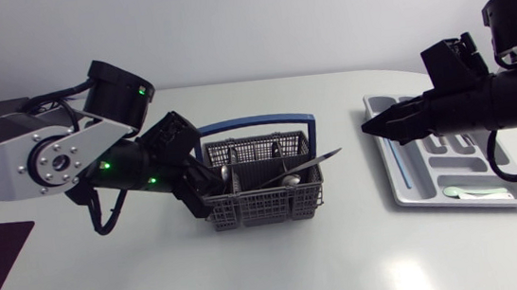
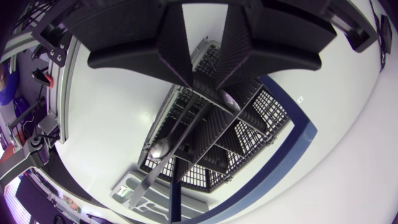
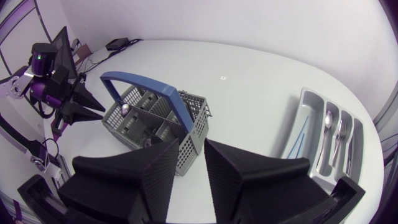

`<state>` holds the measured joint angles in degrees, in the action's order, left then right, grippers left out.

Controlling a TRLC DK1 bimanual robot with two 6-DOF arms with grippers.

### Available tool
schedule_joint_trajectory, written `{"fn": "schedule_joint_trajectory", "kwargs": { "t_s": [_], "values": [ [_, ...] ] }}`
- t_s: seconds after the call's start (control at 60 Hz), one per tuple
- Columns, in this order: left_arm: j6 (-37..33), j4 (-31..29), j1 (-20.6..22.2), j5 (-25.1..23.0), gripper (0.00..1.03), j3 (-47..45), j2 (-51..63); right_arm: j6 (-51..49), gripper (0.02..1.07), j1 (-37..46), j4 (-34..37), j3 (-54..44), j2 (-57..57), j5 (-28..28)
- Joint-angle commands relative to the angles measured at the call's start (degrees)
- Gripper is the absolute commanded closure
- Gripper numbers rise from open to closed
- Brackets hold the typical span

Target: Sort the cutlery from the basket into the organizer compartments.

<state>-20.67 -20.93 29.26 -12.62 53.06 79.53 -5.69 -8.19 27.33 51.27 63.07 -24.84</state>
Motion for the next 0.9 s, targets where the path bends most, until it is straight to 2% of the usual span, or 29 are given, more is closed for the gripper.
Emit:
{"fn": "schedule_joint_trajectory", "kwargs": {
  "t_s": [0.0,0.283,0.883],
  "values": [
    [3.4,0.2,1.7,2.6,0.67,3.0,2.0,1.3,0.69,-0.3,1.2,-1.0,-1.1,0.1],
    [9.0,-0.5,3.6,10.8,0.56,7.1,8.6,2.0,0.64,-2.0,3.4,-0.8,-4.4,0.0],
    [15.9,-2.1,4.6,13.9,0.56,10.5,15.8,1.9,0.64,-2.8,4.5,-1.9,-6.3,-0.1]
  ]
}}
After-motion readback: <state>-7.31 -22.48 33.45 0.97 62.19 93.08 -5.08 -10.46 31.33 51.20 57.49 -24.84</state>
